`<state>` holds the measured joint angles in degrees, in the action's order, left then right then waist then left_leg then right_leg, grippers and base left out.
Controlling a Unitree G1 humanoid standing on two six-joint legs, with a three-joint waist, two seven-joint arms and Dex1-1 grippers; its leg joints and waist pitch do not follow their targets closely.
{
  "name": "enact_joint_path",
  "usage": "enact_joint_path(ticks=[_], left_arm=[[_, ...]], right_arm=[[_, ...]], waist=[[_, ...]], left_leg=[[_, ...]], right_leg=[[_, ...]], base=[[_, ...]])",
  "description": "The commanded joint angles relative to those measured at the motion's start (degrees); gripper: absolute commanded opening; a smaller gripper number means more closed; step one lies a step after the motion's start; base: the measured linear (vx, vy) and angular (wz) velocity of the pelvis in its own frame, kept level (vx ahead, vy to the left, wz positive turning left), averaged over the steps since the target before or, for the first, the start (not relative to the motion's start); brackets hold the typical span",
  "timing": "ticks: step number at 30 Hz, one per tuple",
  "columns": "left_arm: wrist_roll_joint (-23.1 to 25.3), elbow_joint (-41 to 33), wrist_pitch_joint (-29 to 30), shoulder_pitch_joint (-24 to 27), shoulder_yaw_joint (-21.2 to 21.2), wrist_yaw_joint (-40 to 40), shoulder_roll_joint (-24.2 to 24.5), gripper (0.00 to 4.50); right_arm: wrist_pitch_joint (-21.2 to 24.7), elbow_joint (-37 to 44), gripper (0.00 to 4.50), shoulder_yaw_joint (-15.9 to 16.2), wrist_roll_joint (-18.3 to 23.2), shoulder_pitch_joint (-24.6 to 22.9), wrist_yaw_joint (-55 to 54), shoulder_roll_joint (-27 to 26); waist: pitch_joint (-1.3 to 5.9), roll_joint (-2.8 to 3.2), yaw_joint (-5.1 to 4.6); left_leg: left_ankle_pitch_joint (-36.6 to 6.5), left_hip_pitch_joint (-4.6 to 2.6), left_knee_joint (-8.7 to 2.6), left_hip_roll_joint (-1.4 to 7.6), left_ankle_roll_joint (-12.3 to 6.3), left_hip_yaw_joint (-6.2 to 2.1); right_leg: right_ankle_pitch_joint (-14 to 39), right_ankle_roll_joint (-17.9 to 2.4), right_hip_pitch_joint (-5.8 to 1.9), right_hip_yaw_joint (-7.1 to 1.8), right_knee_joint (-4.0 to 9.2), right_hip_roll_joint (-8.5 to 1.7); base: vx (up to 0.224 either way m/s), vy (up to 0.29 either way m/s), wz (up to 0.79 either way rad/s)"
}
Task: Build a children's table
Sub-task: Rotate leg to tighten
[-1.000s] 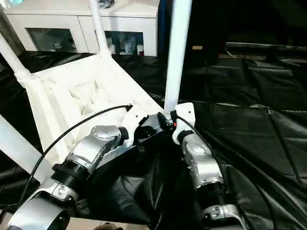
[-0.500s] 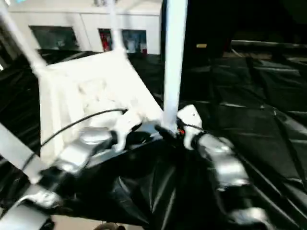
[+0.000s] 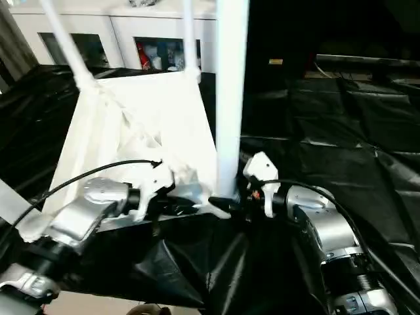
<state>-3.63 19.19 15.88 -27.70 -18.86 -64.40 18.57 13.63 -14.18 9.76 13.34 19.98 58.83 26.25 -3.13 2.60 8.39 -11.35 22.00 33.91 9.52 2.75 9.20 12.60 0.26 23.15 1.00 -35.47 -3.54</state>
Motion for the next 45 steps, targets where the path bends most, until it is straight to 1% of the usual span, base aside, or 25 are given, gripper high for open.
enact_joint_path(ticks=[1,2,4,5,12,16,17,18,19,21,22,23,24,25,26,28,29,31,32,33,36,38,43,44,45], left_arm=[[-1.86,-0.39,0.08,0.89,-0.72,-1.91,0.02,0.00],[-1.85,-0.37,0.09,0.89,-0.72,-1.98,0.03,0.00],[-1.80,-0.36,0.07,0.91,-0.65,-2.13,0.05,0.00],[-1.75,-0.34,0.04,0.92,-0.60,-2.21,0.07,0.00],[-1.62,-0.39,0.82,1.07,-0.50,-2.13,0.30,0.00],[-2.11,1.24,0.96,0.23,0.95,0.85,-1.95,0.00],[-1.43,2.87,1.13,-0.83,1.41,3.80,-3.69,0.00],[-1.43,2.87,1.13,-0.83,1.41,3.80,-3.69,0.00],[-0.87,3.93,1.27,-1.51,1.63,5.77,-4.73,0.00],[0.21,6.53,1.38,-3.19,2.03,9.82,-7.12,0.00],[0.21,6.53,1.38,-3.19,2.03,9.82,-7.12,0.00],[1.17,9.68,1.50,-5.29,2.85,14.60,-9.81,0.00],[1.21,9.81,1.51,-5.39,2.89,14.81,-9.92,0.00],[1.77,12.16,1.51,-7.00,3.74,18.76,-11.89,0.00],[2.49,15.73,0.32,-9.71,4.73,23.80,-15.21,0.00],[2.51,16.55,-0.07,-10.51,4.92,24.59,-16.22,0.00],[2.27,17.04,-0.38,-11.39,4.85,24.21,-17.49,0.00],[2.36,17.10,-0.63,-11.86,4.39,23.39,-17.93,0.00],[2.47,17.06,-0.64,-11.93,4.19,23.06,-17.92,0.00],[2.47,16.87,-0.85,-11.83,3.99,22.41,-17.76,0.00],[2.28,16.82,-0.95,-11.66,4.00,21.49,-17.47,0.00],[2.30,16.99,-1.76,-11.28,3.70,19.58,-16.53,0.00],[1.81,15.06,-2.71,-9.63,2.71,14.42,-14.34,0.00],[1.37,13.56,-2.56,-8.65,2.18,11.60,-12.94,0.00],[0.96,12.17,-2.96,-7.80,1.66,9.05,-11.63,0.00]], right_arm=[[0.27,-0.13,3.69,1.19,-0.49,0.72,0.75,0.61],[0.23,-0.20,3.58,1.08,-0.50,0.82,0.37,0.35],[0.40,-0.18,3.58,0.71,-0.26,0.93,0.14,-0.03],[0.78,-0.07,3.33,0.42,0.06,1.02,0.14,-0.33],[1.39,0.15,2.83,0.07,0.84,0.65,0.28,-1.20],[0.01,-3.24,2.72,-1.45,-0.37,0.82,-6.24,-4.54],[-1.18,-6.12,2.72,-3.04,-2.11,1.42,-13.85,-7.91],[-1.18,-6.12,2.72,-3.04,-2.11,1.42,-13.85,-7.91],[-0.47,-7.55,2.71,-4.38,-2.06,1.73,-17.96,-9.95],[0.08,-10.14,2.70,-6.43,-2.12,2.27,-25.24,-13.56],[0.08,-10.14,2.70,-6.43,-2.12,2.27,-25.24,-13.56],[0.37,-12.38,2.70,-7.45,-2.84,3.00,-31.54,-16.61],[0.34,-12.47,2.70,-7.48,-2.90,3.03,-31.80,-16.73],[0.39,-13.58,2.70,-7.44,-3.95,3.62,-35.59,-18.59],[-0.53,-15.12,2.70,-6.60,-6.07,4.74,-40.37,-21.87],[-0.87,-15.60,2.70,-6.19,-6.65,5.22,-41.19,-22.82],[-1.50,-15.82,2.70,-5.10,-6.93,5.84,-40.18,-23.82],[-1.58,-15.23,3.26,-4.52,-6.52,6.06,-38.47,-23.96],[-1.53,-14.95,3.26,-4.45,-6.26,6.06,-37.82,-23.89],[-1.41,-14.62,3.42,-4.78,-5.78,6.13,-37.23,-23.62],[-2.08,-14.48,3.55,-5.04,-5.76,6.39,-36.21,-22.73],[-3.36,-14.16,3.75,-5.21,-6.08,6.62,-34.19,-20.89],[-3.56,-11.83,3.75,-4.34,-5.47,5.98,-26.37,-16.50],[-3.20,-10.02,3.75,-3.63,-4.80,5.36,-21.57,-13.92],[-2.77,-8.10,3.75,-3.05,-3.78,4.72,-17.19,-11.69]], waist=[[3.67,-1.81,0.11],[3.65,-1.85,0.10],[3.67,-1.86,0.09],[3.58,-1.94,0.06],[3.43,-1.99,0.03],[3.38,-1.91,-0.25],[3.21,-2.05,-0.48],[3.07,-2.13,-0.69],[3.09,-2.12,-0.76],[3.02,-1.85,-1.20],[3.02,-1.87,-1.28],[3.11,-1.83,-1.39],[3.11,-1.68,-1.52],[3.11,-1.76,-1.48],[3.09,-1.68,-1.60],[3.04,-1.74,-1.53],[3.06,-1.83,-1.38],[3.22,-1.85,-1.12],[3.35,-1.80,-1.04],[3.37,-1.78,-0.99],[3.30,-1.80,-0.86],[3.40,-1.98,-0.80],[3.53,-2.01,-0.27],[3.64,-2.14,-0.14],[3.62,-2.11,-0.04]], left_leg=[[-0.20,-0.47,-3.00,3.12,-7.85,-0.51],[-0.24,-0.48,-3.00,3.15,-7.89,-0.51],[-0.39,-0.48,-3.00,3.17,-7.75,-0.53],[-0.76,-0.47,-3.03,3.13,-7.61,-0.50],[-1.88,-0.52,-3.03,3.16,-6.78,-0.51],[-2.64,-0.51,-3.12,3.07,-5.85,-0.48],[-3.61,-0.36,-3.37,2.93,-5.02,-0.53],[-4.99,-0.53,-3.57,2.83,-3.90,-0.47],[-5.54,-0.58,-3.64,2.84,-3.46,-0.52],[-6.84,-0.71,-3.85,2.82,-2.14,-0.56],[-7.05,-0.75,-3.95,2.84,-1.87,-0.56],[-7.00,-0.76,-3.95,2.82,-1.65,-0.56],[-7.25,-0.85,-3.97,2.85,-1.34,-0.52],[-7.34,-0.80,-4.01,2.83,-1.20,-0.59],[-7.91,-0.93,-4.06,2.70,-0.72,-0.50],[-8.97,-1.07,-4.11,2.58,-0.28,-0.47],[-9.12,-0.94,-4.15,2.62,-0.40,-0.47],[-8.63,-0.87,-4.14,2.70,-1.23,-0.48],[-7.24,-0.70,-4.10,2.75,-1.84,-0.51],[-6.74,-0.68,-4.01,2.75,-2.32,-0.46],[-7.33,-0.64,-4.02,2.79,-2.79,-0.42],[-7.40,-0.67,-3.97,2.83,-2.92,-0.39],[-5.77,-0.56,-3.73,2.86,-3.99,-0.41],[-4.92,-0.47,-3.62,2.93,-4.54,-0.38],[-4.48,-0.40,-3.48,2.96,-5.26,-0.30]], right_leg=[[-4.50,-14.90,-3.01,-1.74,2.78,-4.40],[-4.16,-14.96,-2.97,-1.74,2.79,-4.38],[-3.57,-15.00,-2.98,-1.73,2.77,-4.40],[-2.97,-14.94,-2.96,-1.73,2.84,-4.40],[-1.13,-14.93,-2.84,-1.80,2.91,-4.37],[-0.01,-15.15,-2.78,-1.82,3.06,-4.47],[2.23,-14.60,-2.86,-1.76,3.34,-4.49],[5.51,-13.90,-2.77,-1.80,3.78,-4.50],[6.79,-13.58,-2.84,-1.85,3.81,-4.59],[9.86,-12.59,-2.65,-1.99,4.17,-4.60],[10.32,-12.35,-2.60,-1.98,4.27,-4.54],[9.81,-12.16,-2.63,-1.99,4.20,-4.47],[9.18,-12.22,-2.43,-2.04,4.29,-4.41],[8.88,-12.12,-2.60,-2.02,4.24,-4.42],[8.40,-12.20,-2.41,-2.04,4.33,-4.34],[9.78,-11.95,-2.43,-2.05,4.52,-4.39],[10.28,-11.51,-2.64,-2.09,4.53,-4.58],[9.22,-10.86,-2.73,-2.11,4.44,-4.64],[6.76,-10.90,-2.82,-2.04,4.17,-4.60],[5.13,-11.19,-2.76,-1.99,4.09,-4.56],[5.69,-11.61,-2.80,-1.97,4.21,-4.69],[5.93,-11.62,-2.88,-1.98,4.20,-4.66],[3.49,-11.96,-3.02,-1.92,3.89,-4.69],[1.98,-12.14,-3.19,-1.92,3.68,-4.73],[0.97,-12.28,-3.05,-1.89,3.63,-4.67]], base=[[0.000,0.000,0.00],[0.000,0.000,0.00],[0.000,0.000,0.00],[0.000,0.000,0.00],[0.000,0.000,0.00],[0.000,0.000,0.00],[0.000,0.000,0.00],[0.000,0.000,0.00],[0.000,0.000,0.00],[0.000,0.000,0.00],[0.000,0.000,0.00],[0.000,0.000,0.00],[0.000,0.000,0.00],[0.000,0.000,0.00],[0.000,0.000,0.00],[0.000,0.000,0.00],[0.000,0.000,0.00],[0.000,0.000,0.00],[0.000,0.000,0.00],[0.000,0.000,0.00],[0.000,0.000,0.00],[0.000,0.000,0.00],[0.000,0.000,0.00],[0.000,0.000,0.00],[0.000,0.000,0.00]])
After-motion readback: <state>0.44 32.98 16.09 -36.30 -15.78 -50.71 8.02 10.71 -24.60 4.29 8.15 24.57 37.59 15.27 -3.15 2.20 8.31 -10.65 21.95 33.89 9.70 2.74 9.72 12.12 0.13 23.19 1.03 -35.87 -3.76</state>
